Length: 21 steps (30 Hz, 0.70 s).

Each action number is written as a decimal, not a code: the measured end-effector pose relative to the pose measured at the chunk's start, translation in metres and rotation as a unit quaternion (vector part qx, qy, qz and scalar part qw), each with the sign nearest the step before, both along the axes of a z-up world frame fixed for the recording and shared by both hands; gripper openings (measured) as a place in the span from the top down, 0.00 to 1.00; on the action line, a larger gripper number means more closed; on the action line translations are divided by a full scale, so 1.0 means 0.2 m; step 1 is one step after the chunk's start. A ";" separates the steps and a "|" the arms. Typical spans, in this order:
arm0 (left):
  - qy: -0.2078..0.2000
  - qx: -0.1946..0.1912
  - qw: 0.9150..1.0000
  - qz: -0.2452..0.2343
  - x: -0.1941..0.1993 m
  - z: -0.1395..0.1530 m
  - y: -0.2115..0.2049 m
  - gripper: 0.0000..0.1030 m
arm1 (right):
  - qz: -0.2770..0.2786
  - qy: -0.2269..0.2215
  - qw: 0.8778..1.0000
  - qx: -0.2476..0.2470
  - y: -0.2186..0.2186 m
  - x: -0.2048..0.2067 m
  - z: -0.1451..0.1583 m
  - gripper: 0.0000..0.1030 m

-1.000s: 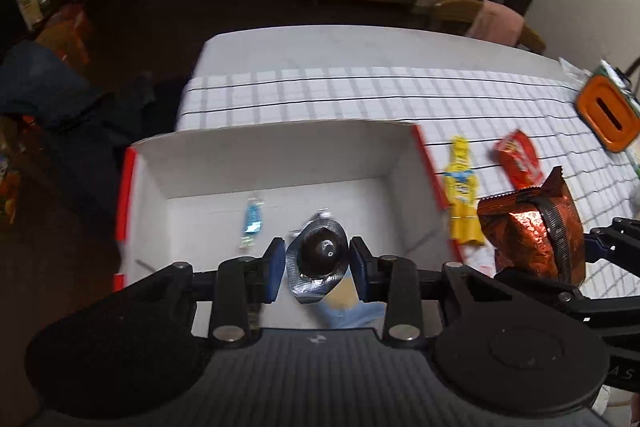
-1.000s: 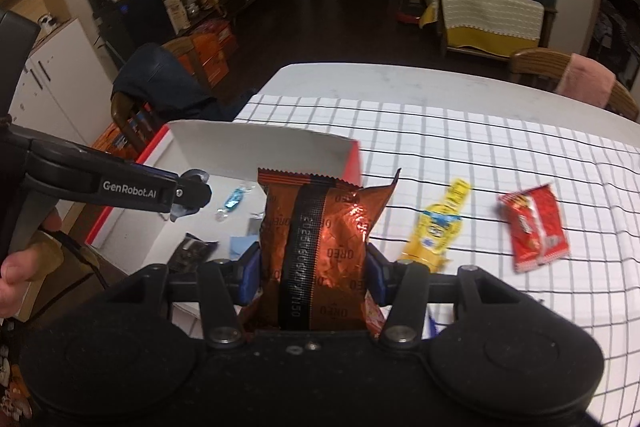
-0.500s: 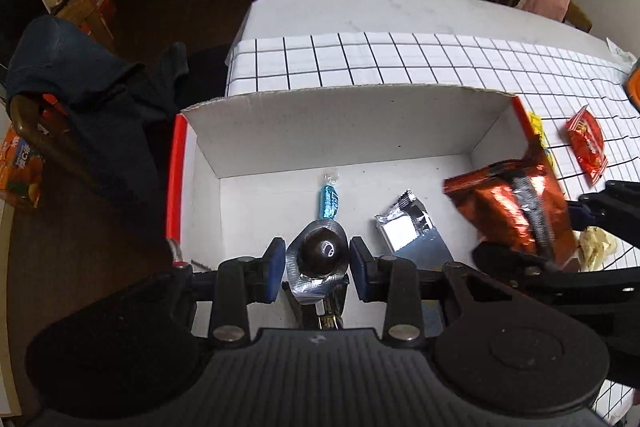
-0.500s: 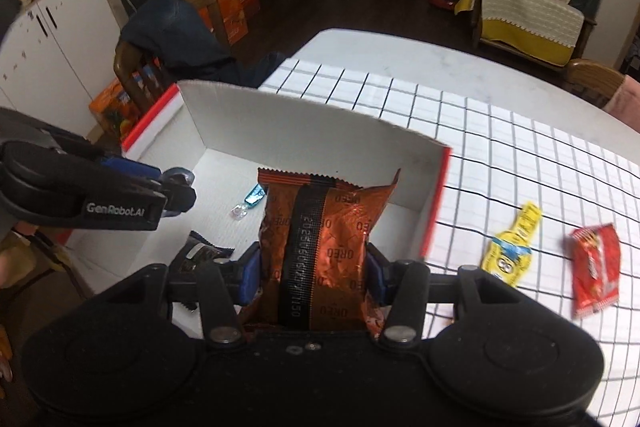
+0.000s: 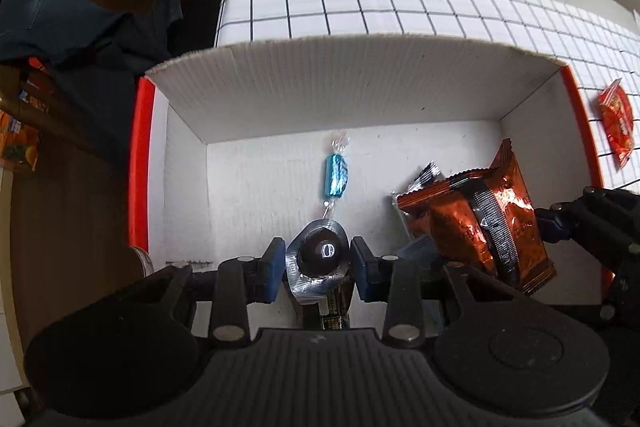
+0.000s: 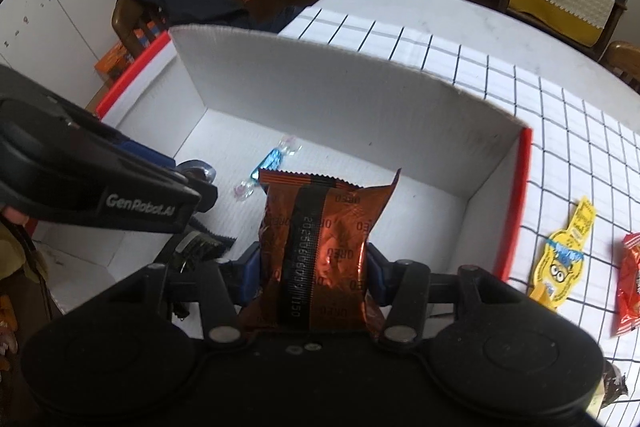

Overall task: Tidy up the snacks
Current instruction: 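Lower both snacks into the box and open both tools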

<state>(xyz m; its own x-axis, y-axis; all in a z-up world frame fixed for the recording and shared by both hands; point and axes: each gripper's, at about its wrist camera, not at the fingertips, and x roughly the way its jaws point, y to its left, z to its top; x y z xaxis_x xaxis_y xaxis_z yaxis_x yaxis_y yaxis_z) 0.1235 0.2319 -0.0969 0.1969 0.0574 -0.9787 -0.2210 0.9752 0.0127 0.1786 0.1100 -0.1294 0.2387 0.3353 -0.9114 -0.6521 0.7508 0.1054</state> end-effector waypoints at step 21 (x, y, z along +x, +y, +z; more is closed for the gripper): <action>-0.048 -0.015 0.999 -0.008 -0.12 0.18 -0.04 0.48 | -0.016 -0.013 0.999 0.043 -0.11 -0.10 0.18 0.32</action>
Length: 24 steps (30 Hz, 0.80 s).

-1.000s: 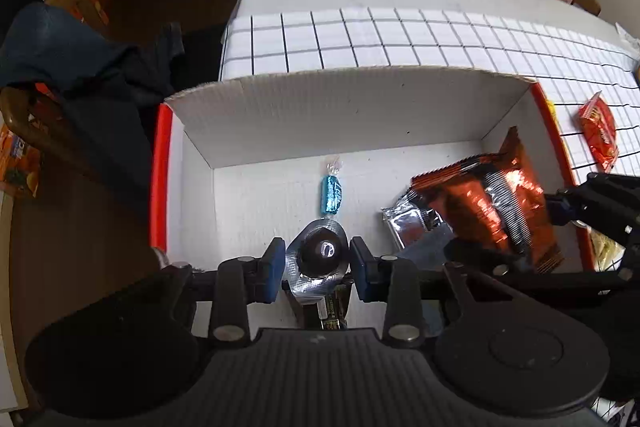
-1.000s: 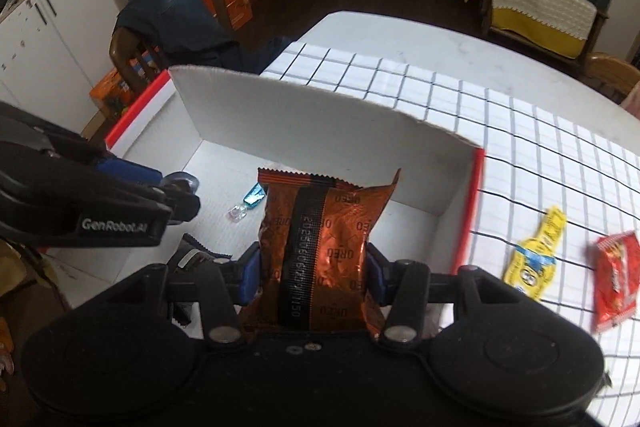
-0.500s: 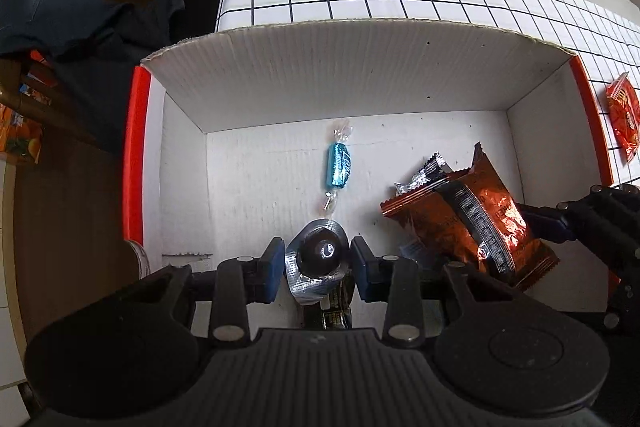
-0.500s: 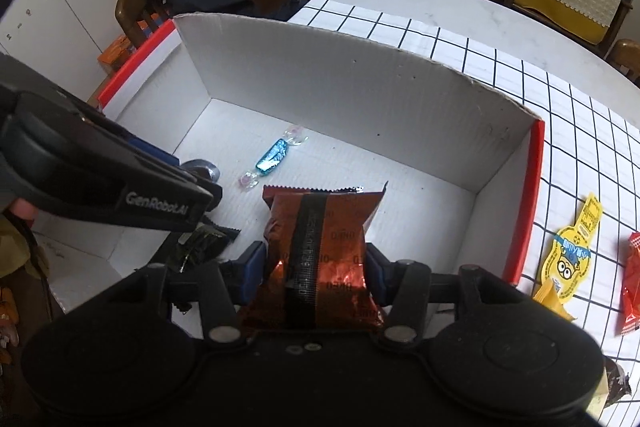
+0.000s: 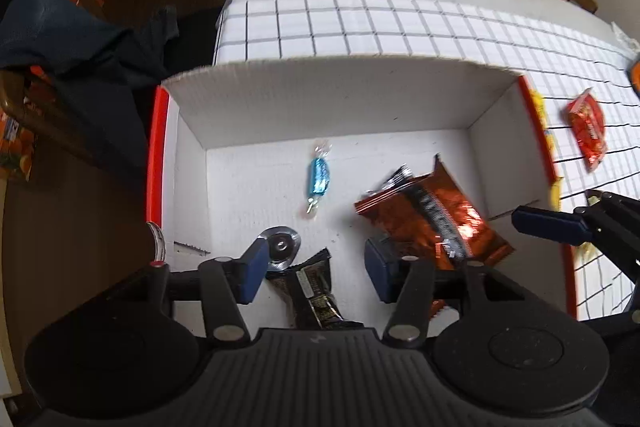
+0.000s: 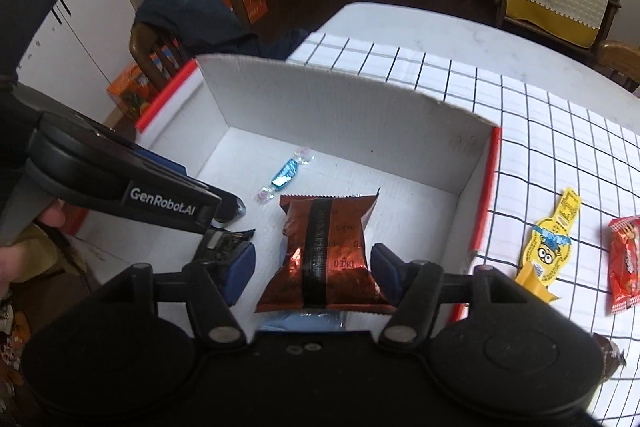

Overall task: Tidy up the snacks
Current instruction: 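Lower both snacks into the box and open both tools, then move both tools back over the remaining snacks on the table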

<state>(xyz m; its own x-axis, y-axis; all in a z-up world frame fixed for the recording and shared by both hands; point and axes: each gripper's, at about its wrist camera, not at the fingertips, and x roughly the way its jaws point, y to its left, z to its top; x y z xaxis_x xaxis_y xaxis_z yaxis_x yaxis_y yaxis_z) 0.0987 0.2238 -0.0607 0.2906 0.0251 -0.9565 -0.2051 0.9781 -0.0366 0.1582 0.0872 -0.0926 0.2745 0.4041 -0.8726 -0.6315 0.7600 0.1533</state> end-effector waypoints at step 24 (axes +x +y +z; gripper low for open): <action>-0.134 0.000 0.988 -0.080 -0.12 0.33 -0.49 0.23 | -0.083 -0.083 0.990 0.074 -0.64 -0.17 0.34 0.02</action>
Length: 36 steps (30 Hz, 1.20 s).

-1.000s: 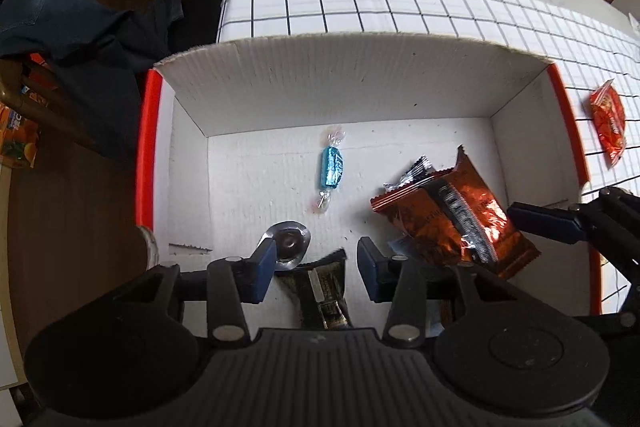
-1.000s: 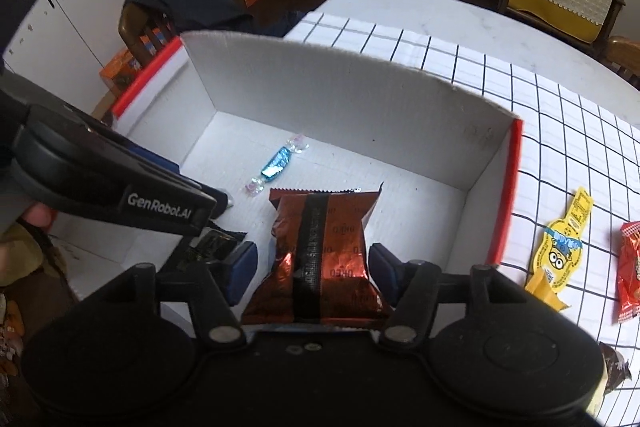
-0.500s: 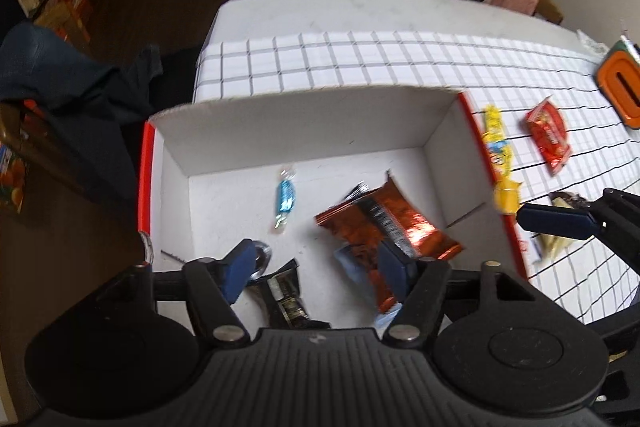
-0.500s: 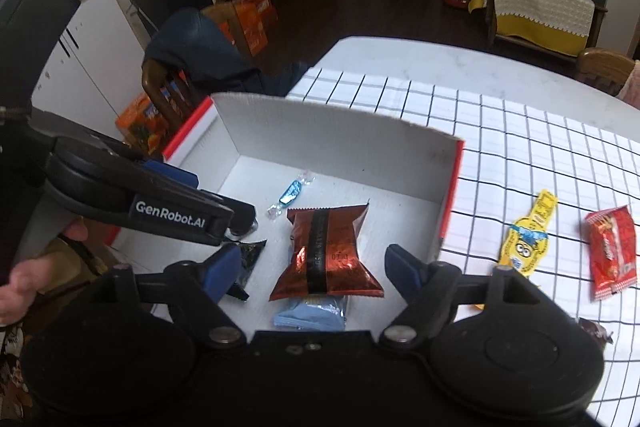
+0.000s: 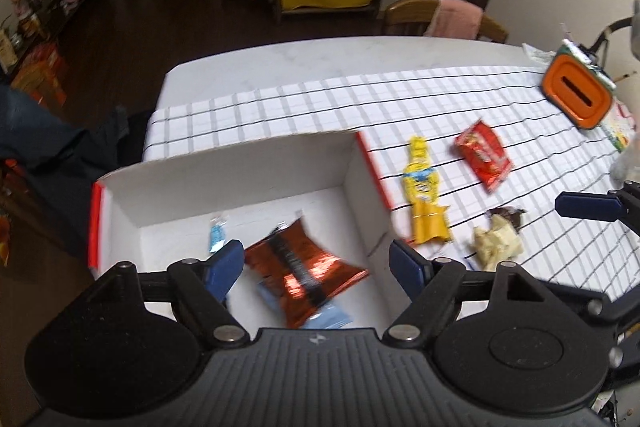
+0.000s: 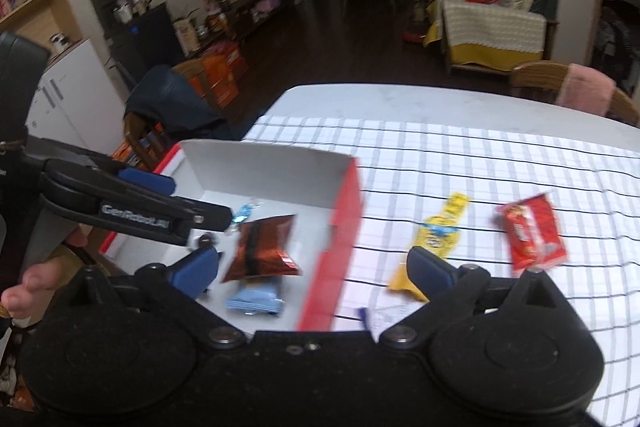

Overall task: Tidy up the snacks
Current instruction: 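Move both tools back over the remaining snacks on the table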

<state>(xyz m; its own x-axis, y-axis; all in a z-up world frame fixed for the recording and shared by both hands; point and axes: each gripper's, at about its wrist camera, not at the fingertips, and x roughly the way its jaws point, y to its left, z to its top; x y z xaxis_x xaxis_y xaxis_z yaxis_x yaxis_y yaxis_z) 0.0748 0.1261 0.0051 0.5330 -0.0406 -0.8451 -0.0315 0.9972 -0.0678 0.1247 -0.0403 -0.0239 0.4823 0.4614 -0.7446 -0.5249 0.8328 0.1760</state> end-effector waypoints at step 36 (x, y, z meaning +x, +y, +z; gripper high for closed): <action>0.074 0.058 0.975 -0.203 0.11 -0.48 -1.01 0.20 | 0.124 0.044 0.989 -0.071 -0.75 0.31 -0.49 0.07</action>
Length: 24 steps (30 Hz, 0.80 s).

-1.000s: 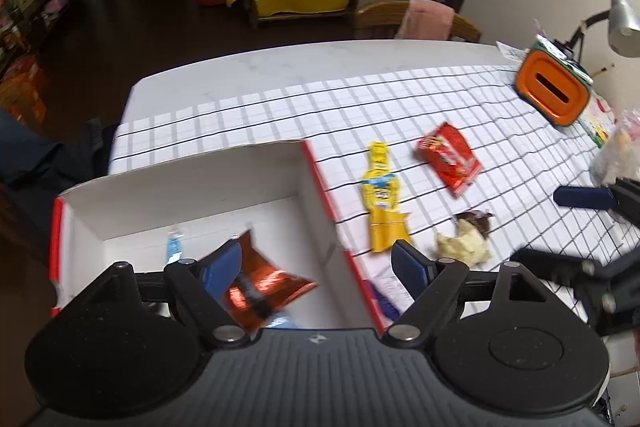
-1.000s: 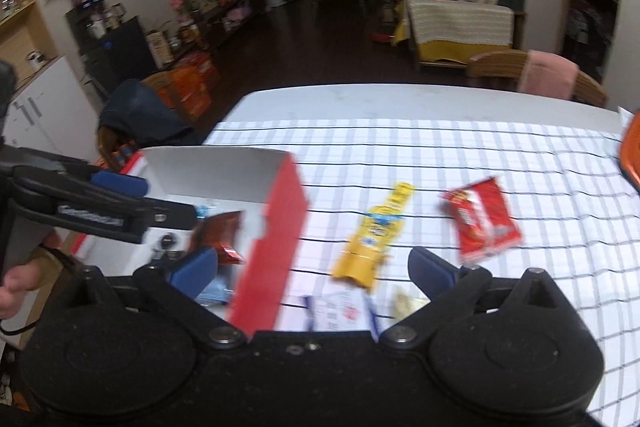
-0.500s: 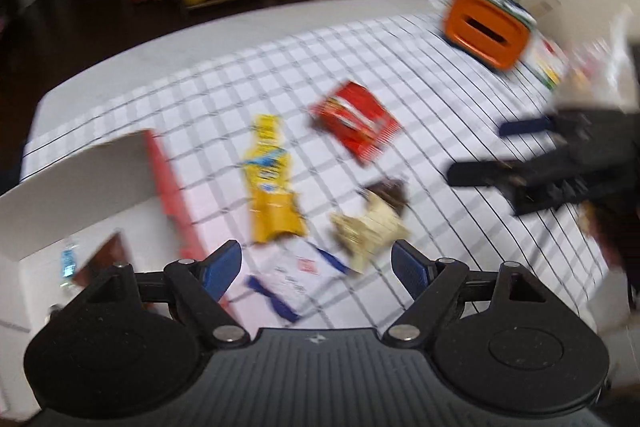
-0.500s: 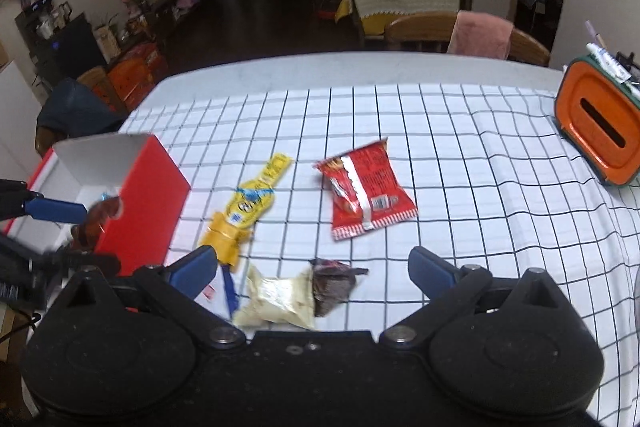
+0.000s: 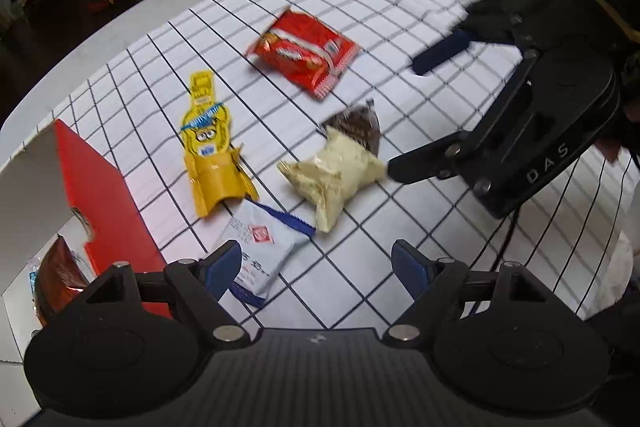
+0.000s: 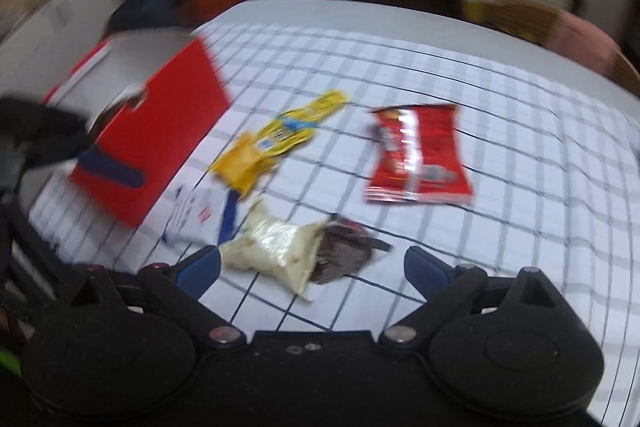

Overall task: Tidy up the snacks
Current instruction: 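Move both tools back over the remaining snacks on the table, then grasp the cream bread bag with the right tool while the left tool grasps the white milk packet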

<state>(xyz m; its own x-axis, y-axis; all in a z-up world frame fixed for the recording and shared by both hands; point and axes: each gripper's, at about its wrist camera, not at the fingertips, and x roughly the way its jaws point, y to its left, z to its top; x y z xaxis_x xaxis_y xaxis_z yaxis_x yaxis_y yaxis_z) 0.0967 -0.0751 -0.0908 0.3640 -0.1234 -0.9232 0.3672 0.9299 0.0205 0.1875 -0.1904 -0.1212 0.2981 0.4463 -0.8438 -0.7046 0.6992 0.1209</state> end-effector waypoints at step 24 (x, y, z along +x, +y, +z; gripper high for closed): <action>0.012 0.062 0.998 -0.028 0.10 -0.09 -0.03 0.20 | 0.326 -0.014 0.942 -0.079 0.34 0.02 -0.27 0.58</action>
